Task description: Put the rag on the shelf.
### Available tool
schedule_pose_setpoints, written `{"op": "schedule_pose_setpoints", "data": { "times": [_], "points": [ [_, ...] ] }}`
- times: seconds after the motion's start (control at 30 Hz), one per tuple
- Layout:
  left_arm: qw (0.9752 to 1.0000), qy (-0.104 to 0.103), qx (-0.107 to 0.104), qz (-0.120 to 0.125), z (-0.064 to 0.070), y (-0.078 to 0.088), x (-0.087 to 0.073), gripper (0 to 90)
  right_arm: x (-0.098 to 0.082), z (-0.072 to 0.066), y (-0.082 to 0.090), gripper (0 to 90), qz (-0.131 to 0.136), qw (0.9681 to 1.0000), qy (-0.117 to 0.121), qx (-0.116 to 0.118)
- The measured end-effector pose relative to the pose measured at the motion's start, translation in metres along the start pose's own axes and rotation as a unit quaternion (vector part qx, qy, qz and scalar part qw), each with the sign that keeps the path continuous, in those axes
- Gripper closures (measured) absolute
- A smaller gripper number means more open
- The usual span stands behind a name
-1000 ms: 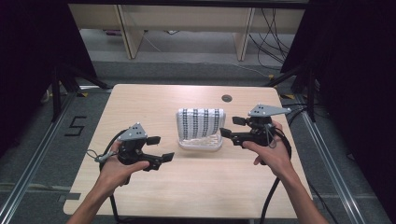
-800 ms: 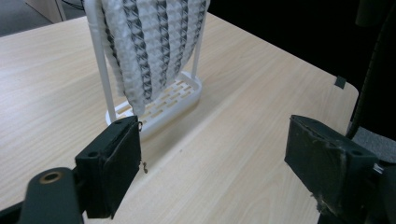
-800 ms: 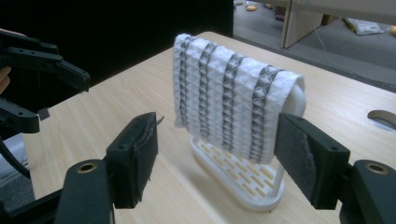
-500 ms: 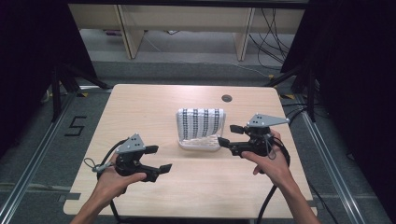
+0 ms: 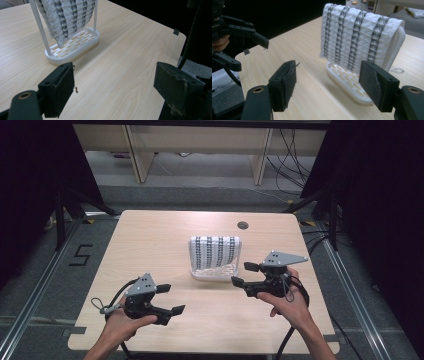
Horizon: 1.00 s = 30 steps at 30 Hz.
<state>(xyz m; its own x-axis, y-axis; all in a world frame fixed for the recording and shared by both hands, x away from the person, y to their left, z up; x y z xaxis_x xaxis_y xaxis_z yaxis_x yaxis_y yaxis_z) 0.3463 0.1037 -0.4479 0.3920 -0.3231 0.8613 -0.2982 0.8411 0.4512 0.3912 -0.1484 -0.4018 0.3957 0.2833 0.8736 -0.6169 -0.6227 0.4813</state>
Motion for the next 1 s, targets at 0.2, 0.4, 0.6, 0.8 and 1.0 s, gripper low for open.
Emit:
{"op": "schedule_pose_setpoints", "data": {
  "times": [0.2,0.4,0.6,0.8,1.0],
  "points": [
    [0.9999,-0.006,0.005,-0.007,0.004,-0.002,-0.008,16.1,-0.008,0.0,0.001,31.3,-0.003,1.0,-0.001,-0.003],
    [1.0,-0.006,0.006,-0.004,0.007,-0.003,-0.017,16.1,-0.018,-0.001,0.003,28.5,-0.012,0.9999,-0.002,-0.004],
    [0.9999,-0.009,0.008,-0.006,0.009,-0.002,-0.027,16.1,-0.029,-0.002,0.003,23.3,-0.017,0.9998,0.008,-0.009],
    [0.9999,-0.006,0.014,-0.002,0.01,0.0,-0.037,16.1,-0.042,-0.006,0.004,21.7,-0.024,0.9996,0.005,-0.01],
    [0.9996,-0.008,0.026,-0.005,0.011,0.002,-0.046,16.1,-0.057,-0.014,0.003,22.0,-0.032,0.9995,0.0,-0.007]
  ]
}}
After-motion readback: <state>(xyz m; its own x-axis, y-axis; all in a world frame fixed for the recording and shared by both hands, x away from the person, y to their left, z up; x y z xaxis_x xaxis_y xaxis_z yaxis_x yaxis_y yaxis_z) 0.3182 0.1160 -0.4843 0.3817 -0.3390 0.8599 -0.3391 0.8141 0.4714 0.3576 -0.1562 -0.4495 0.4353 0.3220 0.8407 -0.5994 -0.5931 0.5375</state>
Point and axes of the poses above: each handheld gripper's, and its own axes: y roughly backward along the jaws, x roughly out of its top, z roughly to its right, the point moved 7 cm from there along -y, roughly forward along the jaws, and after that the axes turned 10 degrees about -x, right-handed, at the moved point
